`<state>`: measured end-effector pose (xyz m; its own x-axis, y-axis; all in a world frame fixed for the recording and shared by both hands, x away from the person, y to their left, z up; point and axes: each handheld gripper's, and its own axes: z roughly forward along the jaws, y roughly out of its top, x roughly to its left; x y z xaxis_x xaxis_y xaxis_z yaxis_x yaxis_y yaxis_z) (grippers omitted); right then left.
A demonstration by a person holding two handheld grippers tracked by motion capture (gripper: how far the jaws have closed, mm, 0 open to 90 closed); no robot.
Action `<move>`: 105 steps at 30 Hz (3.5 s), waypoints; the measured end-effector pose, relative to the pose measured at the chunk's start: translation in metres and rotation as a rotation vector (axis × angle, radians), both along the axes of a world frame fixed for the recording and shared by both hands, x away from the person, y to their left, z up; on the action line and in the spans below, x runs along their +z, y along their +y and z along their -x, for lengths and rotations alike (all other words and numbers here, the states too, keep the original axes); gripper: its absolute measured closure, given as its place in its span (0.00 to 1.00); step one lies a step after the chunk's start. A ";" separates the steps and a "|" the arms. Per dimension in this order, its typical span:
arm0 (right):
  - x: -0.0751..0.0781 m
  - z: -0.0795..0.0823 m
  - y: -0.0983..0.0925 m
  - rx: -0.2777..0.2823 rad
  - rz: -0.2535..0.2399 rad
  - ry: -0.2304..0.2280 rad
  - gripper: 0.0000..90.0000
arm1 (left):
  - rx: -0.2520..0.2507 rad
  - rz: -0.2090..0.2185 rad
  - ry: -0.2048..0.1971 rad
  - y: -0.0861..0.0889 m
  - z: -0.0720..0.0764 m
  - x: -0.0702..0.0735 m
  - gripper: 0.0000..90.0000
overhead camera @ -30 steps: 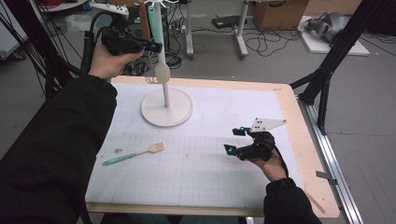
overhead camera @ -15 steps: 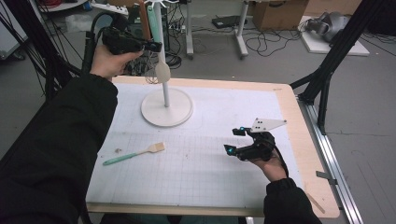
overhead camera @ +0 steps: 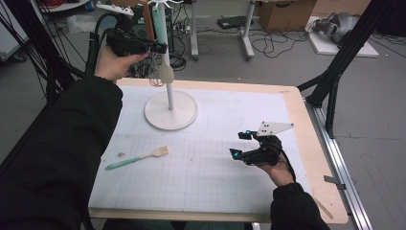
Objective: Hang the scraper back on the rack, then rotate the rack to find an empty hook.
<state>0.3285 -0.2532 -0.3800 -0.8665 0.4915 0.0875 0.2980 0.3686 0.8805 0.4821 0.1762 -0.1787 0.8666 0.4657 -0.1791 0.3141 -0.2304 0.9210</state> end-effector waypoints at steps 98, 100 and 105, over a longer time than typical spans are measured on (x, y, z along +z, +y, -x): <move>0.001 0.002 0.000 -0.013 -0.009 -0.015 0.26 | 0.155 0.032 -0.126 0.004 0.019 0.084 0.99; 0.001 0.002 0.000 -0.013 -0.010 -0.013 0.26 | 0.169 0.026 -0.125 0.007 0.018 0.083 0.99; 0.001 0.001 -0.001 -0.013 -0.010 -0.017 0.26 | 0.191 0.037 -0.126 0.011 0.016 0.084 0.99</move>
<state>0.3272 -0.2542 -0.3787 -0.8617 0.5015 0.0773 0.2871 0.3562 0.8892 0.4661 0.1877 -0.0951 0.7798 0.6189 -0.0948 0.2305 -0.1430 0.9625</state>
